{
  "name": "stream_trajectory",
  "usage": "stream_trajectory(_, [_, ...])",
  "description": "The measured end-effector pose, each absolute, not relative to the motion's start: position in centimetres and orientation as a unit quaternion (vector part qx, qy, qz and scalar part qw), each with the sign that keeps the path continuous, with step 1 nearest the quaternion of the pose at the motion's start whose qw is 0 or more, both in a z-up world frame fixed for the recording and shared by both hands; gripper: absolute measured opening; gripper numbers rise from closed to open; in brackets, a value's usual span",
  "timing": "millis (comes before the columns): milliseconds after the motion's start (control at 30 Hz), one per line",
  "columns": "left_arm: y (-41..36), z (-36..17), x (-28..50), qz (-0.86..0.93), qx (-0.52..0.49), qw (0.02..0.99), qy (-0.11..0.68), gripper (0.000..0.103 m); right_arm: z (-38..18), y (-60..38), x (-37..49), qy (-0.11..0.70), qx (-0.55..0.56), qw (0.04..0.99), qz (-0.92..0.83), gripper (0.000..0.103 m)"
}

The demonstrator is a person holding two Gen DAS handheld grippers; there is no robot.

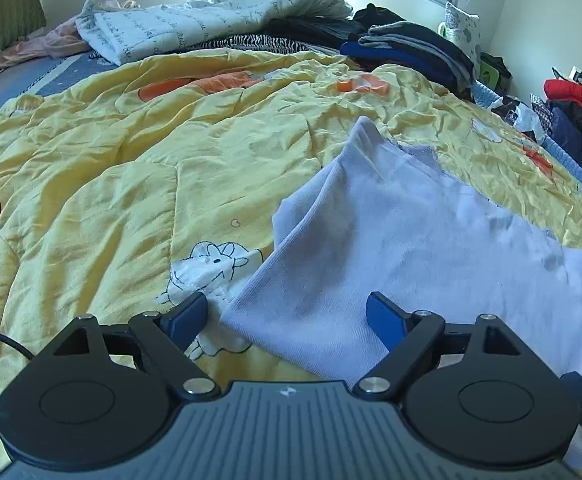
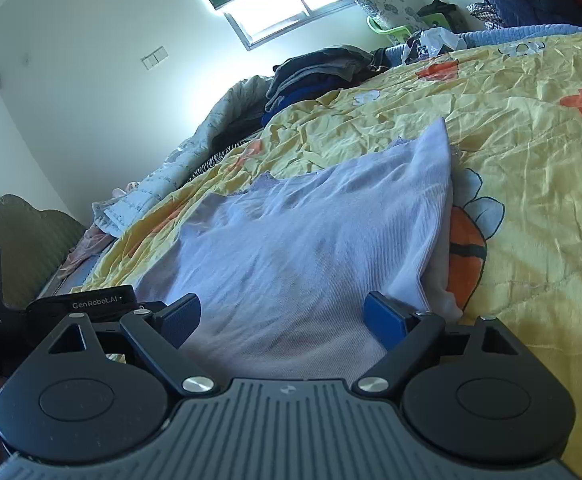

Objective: Fold small clothes

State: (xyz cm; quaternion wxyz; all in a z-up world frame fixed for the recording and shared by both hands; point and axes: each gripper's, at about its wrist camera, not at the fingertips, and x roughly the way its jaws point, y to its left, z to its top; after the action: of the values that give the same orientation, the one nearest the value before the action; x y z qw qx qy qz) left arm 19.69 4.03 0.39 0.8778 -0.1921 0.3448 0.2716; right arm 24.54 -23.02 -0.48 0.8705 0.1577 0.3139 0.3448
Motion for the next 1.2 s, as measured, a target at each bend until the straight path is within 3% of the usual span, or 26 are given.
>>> stream_trajectory(667, [4.7,0.4,19.2,0.252,-0.202,0.883,0.34,0.092,-0.5,-23.1,24.4,0.313,0.16,0.869,0.348,0.09])
stream_trajectory(800, [6.5,1.0,18.1,0.226,-0.292,0.867,0.335,0.092,-0.5,-23.1,24.4,0.313,0.161,0.869,0.348,0.09])
stream_trajectory(1033, [11.2,-0.2,14.5,0.155,-0.541,0.759,0.328,0.092,-0.4,-23.1,24.4,0.313,0.163,0.868,0.35,0.091])
stream_trajectory(1200, [11.8,-1.0,15.4,0.15,-0.58,0.746,0.292,0.092,-0.4,-22.9,24.3,0.313,0.161,0.868,0.35,0.092])
